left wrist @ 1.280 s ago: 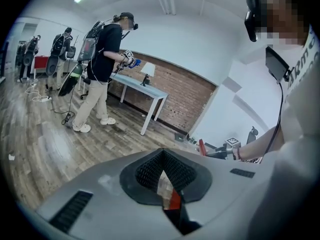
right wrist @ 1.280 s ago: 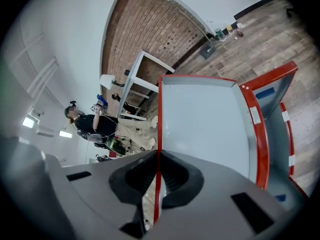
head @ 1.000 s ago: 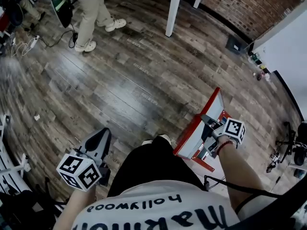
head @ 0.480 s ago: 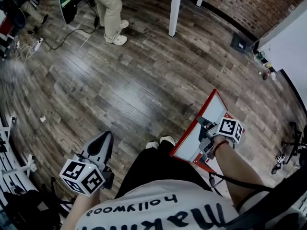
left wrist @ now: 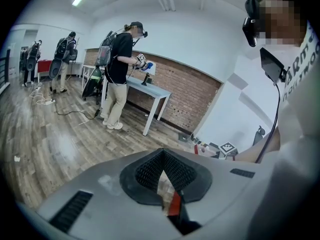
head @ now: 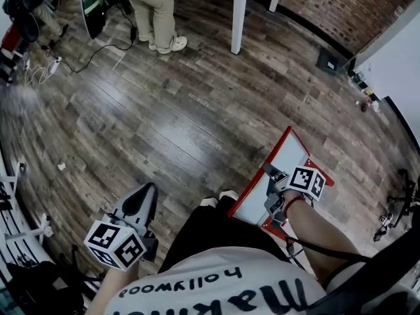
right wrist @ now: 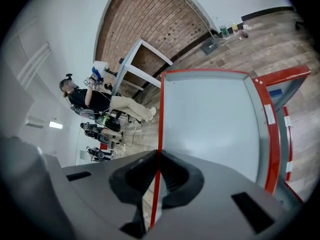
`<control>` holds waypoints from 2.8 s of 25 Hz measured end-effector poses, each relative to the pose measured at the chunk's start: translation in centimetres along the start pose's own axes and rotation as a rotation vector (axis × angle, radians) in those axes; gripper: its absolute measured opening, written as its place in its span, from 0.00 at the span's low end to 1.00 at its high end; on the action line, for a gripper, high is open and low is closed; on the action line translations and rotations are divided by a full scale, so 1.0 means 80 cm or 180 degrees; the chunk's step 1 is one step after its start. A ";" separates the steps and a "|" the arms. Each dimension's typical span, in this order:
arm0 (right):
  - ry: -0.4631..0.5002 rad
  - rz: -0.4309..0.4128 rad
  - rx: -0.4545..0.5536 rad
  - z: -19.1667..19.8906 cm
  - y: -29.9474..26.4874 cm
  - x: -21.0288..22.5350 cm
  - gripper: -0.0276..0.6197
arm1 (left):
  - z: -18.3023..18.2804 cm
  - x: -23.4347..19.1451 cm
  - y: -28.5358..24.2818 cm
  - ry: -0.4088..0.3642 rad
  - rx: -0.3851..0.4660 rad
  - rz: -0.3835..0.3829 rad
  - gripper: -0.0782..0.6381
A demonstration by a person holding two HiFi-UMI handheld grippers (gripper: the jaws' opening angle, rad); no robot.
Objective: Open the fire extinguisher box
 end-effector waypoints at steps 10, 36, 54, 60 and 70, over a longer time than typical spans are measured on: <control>0.0157 -0.0301 -0.0096 -0.004 0.002 0.003 0.08 | -0.003 0.022 -0.009 -0.0074 -0.0037 0.0015 0.12; -0.0104 -0.0729 0.0756 0.054 0.120 0.028 0.27 | 0.026 0.070 0.047 -0.0400 0.0182 0.0540 0.12; 0.1866 -0.1003 0.1413 0.175 0.308 -0.138 0.08 | 0.040 0.112 0.159 -0.0542 0.0549 0.1292 0.12; 0.2566 -0.0852 0.1456 0.202 0.366 -0.173 0.08 | 0.029 0.147 0.175 -0.0413 0.0684 0.1584 0.12; 0.2752 -0.0655 0.1599 0.178 0.438 -0.124 0.08 | 0.056 0.158 0.177 -0.0383 0.0618 0.1369 0.12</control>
Point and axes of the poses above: the fingertips, and each gripper's own axes: y backward along the fingers, x to its right, z out of its underside, the point moved 9 cm from there along y, backward along the fingers, and after that the axes turned 4 degrees about x, right-handed, at the moved point
